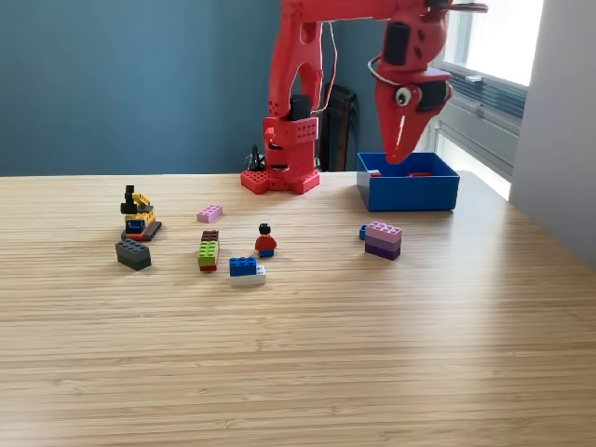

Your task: Grasp a lego block and put it in the bin.

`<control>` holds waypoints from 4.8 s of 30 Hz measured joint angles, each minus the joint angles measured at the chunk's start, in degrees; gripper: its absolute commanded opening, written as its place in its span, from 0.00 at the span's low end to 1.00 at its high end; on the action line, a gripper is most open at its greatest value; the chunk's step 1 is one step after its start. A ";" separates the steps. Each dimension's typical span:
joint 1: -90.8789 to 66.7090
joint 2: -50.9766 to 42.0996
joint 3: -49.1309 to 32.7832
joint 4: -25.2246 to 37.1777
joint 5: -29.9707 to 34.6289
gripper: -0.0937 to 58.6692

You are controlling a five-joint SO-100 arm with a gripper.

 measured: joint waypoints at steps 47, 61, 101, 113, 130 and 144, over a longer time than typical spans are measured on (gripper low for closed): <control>23.99 0.00 1.32 -2.02 -20.04 0.00; 11.16 0.00 2.37 -6.77 -14.77 0.39; 3.87 -14.68 10.28 -24.61 28.48 0.18; 3.96 -15.12 10.11 -24.79 29.09 0.00; 2.29 -14.77 -2.29 -10.72 17.49 0.00; -21.62 3.96 5.19 -4.57 9.05 0.00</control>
